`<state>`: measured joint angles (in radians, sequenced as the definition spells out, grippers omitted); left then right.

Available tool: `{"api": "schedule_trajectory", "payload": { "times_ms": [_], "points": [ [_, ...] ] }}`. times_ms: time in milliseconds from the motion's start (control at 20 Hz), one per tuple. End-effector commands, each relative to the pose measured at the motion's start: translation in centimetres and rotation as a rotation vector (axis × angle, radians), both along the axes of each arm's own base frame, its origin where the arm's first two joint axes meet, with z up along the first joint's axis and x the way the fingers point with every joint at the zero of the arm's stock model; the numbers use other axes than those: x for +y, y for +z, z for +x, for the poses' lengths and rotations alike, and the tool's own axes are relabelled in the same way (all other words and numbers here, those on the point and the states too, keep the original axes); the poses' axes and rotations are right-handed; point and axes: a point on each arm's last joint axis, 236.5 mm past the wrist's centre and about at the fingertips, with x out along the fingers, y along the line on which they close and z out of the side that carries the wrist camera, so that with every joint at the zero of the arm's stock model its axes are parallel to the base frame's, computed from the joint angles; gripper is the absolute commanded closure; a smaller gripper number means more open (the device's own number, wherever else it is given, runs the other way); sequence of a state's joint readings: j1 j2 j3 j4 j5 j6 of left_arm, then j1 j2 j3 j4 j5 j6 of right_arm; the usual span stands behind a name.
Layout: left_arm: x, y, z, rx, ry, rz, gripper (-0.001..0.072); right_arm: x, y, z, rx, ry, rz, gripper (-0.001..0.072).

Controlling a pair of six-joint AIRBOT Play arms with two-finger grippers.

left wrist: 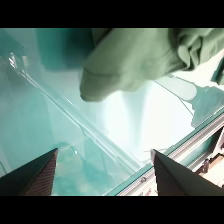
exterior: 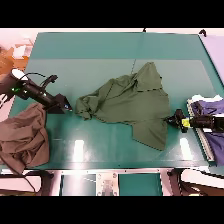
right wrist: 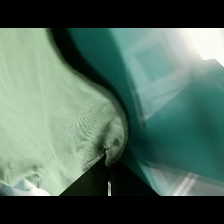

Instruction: Fold the shirts.

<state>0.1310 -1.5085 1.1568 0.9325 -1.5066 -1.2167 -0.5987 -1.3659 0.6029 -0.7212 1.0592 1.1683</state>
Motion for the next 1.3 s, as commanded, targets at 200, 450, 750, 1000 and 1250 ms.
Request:
{"api": "schedule_trajectory", "payload": {
  "times_ms": [200, 450, 750, 1000, 1250],
  "points": [
    [-1.7, -3.6, -4.5, -0.066, 0.155, 0.002, 0.0053, -2.4, 1.4, 2.1, -0.057, -0.055, -0.012, 0.0692],
    [-7.6, -8.3, -3.0, -0.27, 0.164, 0.071, 0.0053, -1.4, 1.5, 2.3, -0.06, -0.026, -0.006, 0.0692],
    [-9.5, -7.5, 0.4, -0.431, 0.236, 0.092, 0.0436, -1.0, 1.5, 2.3, -0.06, -0.015, -0.006, 0.0692],
    [-10.5, -6.6, 0.1, -0.403, 0.228, 0.048, 0.0685, -0.5, 1.9, 2.1, -0.056, 0.004, 0.019, 0.0692],
    [-15.3, 9.9, 3.4, -0.604, 0.084, -0.2, 0.0686, 1.2, 13.2, 6.5, -0.309, 0.047, 0.161, 0.0692]
  ]
}}
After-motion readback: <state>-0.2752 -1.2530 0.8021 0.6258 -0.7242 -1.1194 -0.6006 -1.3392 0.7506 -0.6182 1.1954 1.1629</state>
